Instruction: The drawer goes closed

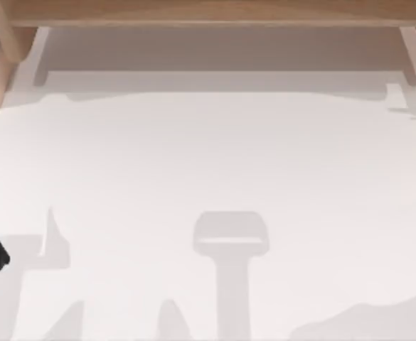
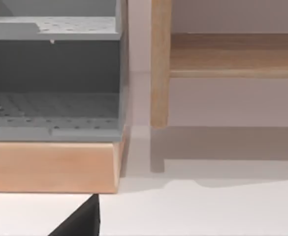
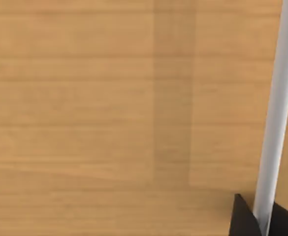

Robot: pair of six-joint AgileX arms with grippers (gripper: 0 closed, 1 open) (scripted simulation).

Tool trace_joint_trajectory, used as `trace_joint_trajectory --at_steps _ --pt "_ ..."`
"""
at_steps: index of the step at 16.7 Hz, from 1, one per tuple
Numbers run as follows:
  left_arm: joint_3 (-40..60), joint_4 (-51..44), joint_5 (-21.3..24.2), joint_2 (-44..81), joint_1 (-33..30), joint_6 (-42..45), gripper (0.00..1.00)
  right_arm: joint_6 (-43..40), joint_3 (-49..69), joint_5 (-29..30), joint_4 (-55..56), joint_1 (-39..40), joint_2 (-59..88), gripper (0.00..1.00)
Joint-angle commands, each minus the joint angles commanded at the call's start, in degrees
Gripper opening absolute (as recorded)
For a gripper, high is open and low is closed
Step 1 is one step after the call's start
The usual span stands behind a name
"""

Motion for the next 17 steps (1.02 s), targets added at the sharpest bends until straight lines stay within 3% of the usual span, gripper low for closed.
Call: trace_joint_trajectory --at_steps 5,17 --pt "0.00 0.00 0.00 0.00 0.00 0.00 1.00 0.12 0.60 0.06 -0.46 -0.14 0.21 0.00" --pt "0.00 0.00 0.00 0.00 0.00 0.00 1.00 0.02 15.99 3.71 -8.99 3.32 7.11 0.00"
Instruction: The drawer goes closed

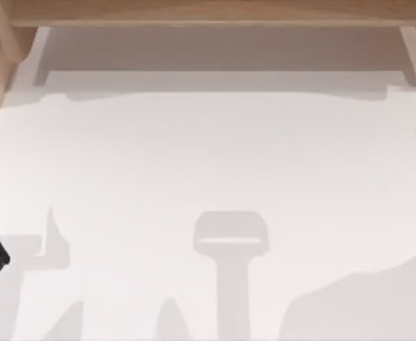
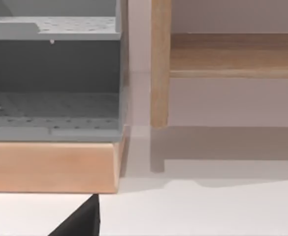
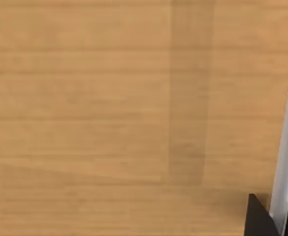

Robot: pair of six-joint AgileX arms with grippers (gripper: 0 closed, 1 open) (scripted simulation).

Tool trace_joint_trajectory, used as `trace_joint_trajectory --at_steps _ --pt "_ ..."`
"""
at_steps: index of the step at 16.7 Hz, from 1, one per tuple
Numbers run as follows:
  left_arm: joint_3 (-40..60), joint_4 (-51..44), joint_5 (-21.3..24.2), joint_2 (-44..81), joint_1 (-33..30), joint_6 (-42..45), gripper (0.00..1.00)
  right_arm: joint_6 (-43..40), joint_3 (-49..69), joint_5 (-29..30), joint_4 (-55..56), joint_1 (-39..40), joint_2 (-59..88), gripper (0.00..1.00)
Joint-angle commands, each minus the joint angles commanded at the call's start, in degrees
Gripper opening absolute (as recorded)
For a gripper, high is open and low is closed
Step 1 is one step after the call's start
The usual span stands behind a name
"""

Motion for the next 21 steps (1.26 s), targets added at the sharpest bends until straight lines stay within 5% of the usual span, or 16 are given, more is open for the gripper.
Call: trace_joint_trajectory --at_steps 2,15,21 --pt "0.00 0.00 0.00 0.00 0.00 0.00 1.00 0.00 0.00 0.00 0.00 0.00 0.00 0.00" --pt "0.00 0.00 0.00 0.00 0.00 0.00 1.00 0.00 0.00 0.00 0.00 0.00 0.00 0.98" --pt "0.00 0.00 0.00 0.00 0.00 0.00 1.00 0.00 0.00 0.00 0.00 0.00 0.00 1.00"
